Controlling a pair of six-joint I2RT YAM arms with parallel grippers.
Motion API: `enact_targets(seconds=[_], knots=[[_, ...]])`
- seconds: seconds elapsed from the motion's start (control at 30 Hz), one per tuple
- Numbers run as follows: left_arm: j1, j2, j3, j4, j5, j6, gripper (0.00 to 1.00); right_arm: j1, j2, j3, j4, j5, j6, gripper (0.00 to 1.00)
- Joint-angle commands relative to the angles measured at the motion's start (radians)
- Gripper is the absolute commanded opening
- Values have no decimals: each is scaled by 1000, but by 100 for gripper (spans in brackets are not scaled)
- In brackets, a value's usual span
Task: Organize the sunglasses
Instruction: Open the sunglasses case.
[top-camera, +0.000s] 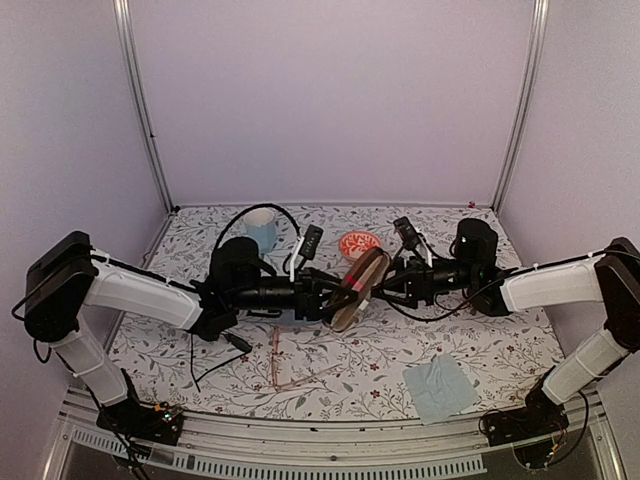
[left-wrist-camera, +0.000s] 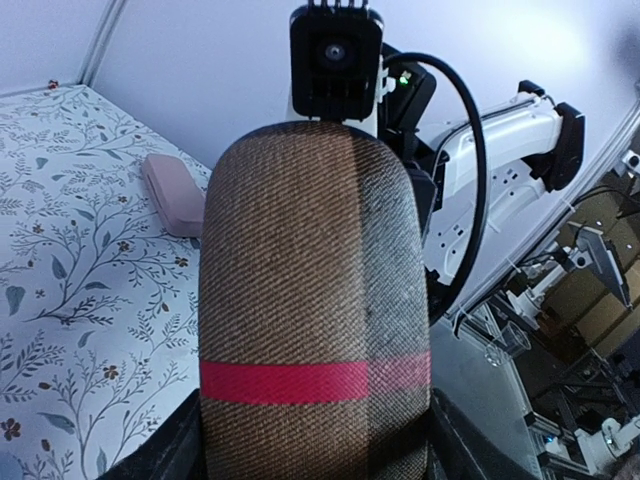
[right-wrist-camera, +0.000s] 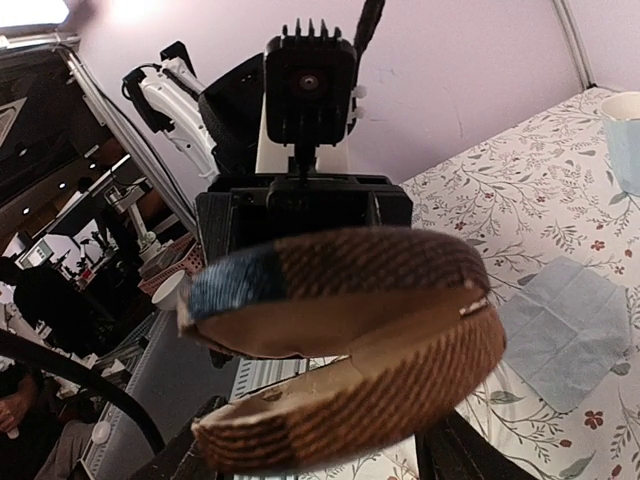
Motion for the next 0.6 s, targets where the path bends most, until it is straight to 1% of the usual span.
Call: enact_targets(seconds=[0.0, 0.17, 0.3, 0.43, 0.47, 0.5, 0.57], knots=[[-3, -81, -16, 215, 121, 9, 0, -95, 49, -16, -102, 212, 38, 48], [-3, -82, -21, 219, 118, 6, 0, -95, 60, -13, -115, 240, 53, 52], [-3, -77, -14, 191, 106, 13, 0, -95, 53, -14, -109, 221, 61, 53], [-3, -86, -13, 145, 41, 23, 0, -95, -1, -51, -63, 189, 55, 57], [-3, -90, -12, 125, 16, 29, 0, -94, -20, -63, -42, 171, 55, 64], [-3, -92, -9, 106, -12, 35, 0, -93, -41, -73, -19, 154, 58, 73], [-3, -93, 0, 67, -58, 42, 0, -89, -81, -85, 7, 133, 68, 87]])
